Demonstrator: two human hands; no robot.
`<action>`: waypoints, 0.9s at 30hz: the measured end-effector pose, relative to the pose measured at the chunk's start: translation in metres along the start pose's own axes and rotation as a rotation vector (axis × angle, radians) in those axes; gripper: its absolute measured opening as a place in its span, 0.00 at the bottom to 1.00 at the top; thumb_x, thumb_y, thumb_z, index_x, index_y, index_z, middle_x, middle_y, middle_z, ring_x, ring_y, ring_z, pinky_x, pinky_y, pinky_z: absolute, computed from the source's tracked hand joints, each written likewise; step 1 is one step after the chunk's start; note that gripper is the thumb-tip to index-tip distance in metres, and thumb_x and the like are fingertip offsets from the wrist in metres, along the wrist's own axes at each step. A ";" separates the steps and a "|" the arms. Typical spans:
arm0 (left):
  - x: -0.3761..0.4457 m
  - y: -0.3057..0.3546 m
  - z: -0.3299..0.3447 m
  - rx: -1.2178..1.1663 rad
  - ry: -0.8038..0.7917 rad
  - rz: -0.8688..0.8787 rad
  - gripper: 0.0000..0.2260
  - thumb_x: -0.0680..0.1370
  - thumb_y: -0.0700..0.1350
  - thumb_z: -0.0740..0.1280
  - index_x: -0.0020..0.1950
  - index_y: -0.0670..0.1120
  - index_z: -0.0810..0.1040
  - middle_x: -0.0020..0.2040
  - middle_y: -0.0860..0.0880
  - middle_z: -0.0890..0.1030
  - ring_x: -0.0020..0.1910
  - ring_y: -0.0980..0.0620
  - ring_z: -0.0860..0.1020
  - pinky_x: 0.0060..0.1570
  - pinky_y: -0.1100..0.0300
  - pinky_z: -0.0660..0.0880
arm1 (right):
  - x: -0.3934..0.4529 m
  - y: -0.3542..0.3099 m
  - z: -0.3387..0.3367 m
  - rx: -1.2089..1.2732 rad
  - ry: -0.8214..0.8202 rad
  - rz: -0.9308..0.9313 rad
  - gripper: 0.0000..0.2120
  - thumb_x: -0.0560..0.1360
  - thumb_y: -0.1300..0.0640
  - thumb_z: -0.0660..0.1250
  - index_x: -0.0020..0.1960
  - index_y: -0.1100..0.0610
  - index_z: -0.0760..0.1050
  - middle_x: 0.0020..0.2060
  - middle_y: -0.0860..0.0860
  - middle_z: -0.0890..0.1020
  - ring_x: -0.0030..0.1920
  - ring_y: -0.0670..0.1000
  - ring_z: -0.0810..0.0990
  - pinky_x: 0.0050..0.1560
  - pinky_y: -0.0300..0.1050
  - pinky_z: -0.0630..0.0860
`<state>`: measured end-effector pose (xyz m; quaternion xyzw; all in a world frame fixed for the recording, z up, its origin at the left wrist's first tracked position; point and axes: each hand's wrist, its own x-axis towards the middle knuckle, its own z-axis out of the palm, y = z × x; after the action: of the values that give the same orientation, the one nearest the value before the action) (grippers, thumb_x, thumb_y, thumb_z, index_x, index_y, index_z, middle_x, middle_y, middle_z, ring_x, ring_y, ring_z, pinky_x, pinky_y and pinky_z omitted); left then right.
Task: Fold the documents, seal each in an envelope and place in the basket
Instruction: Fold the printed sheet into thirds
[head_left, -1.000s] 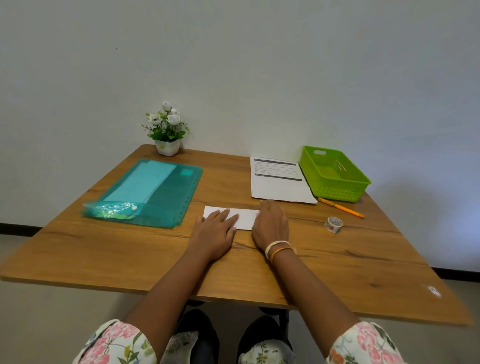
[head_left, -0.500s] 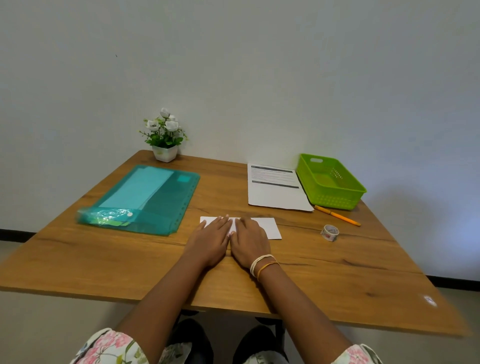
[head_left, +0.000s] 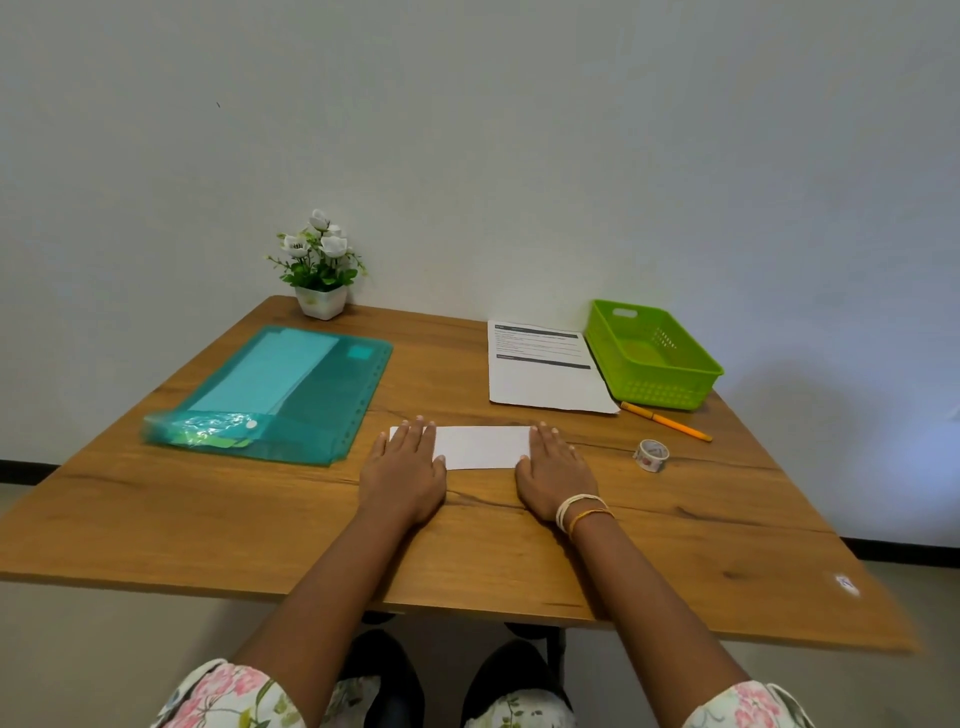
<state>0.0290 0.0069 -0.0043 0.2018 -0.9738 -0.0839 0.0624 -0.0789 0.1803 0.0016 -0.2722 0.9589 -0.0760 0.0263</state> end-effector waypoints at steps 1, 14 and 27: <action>-0.001 0.001 0.000 0.006 0.008 -0.013 0.26 0.83 0.54 0.46 0.80 0.48 0.46 0.80 0.49 0.48 0.79 0.51 0.47 0.77 0.50 0.44 | -0.001 0.003 0.000 -0.006 -0.002 0.004 0.28 0.81 0.48 0.45 0.78 0.57 0.46 0.78 0.52 0.49 0.78 0.51 0.47 0.76 0.49 0.47; -0.001 -0.002 -0.001 -0.005 -0.007 0.141 0.25 0.83 0.53 0.46 0.80 0.49 0.48 0.80 0.51 0.49 0.78 0.53 0.47 0.76 0.53 0.46 | -0.004 -0.058 0.006 0.042 0.014 -0.228 0.28 0.82 0.48 0.46 0.78 0.57 0.48 0.78 0.53 0.50 0.78 0.51 0.47 0.76 0.49 0.48; -0.003 0.002 0.001 -0.023 -0.006 0.034 0.25 0.83 0.53 0.46 0.80 0.49 0.47 0.80 0.50 0.48 0.78 0.52 0.46 0.77 0.51 0.46 | -0.003 0.004 0.004 0.001 0.023 0.001 0.28 0.82 0.47 0.45 0.78 0.57 0.47 0.78 0.52 0.49 0.78 0.51 0.47 0.76 0.49 0.48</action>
<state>0.0306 0.0094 -0.0048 0.1840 -0.9763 -0.0946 0.0635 -0.0779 0.1851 -0.0033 -0.2710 0.9592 -0.0794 0.0156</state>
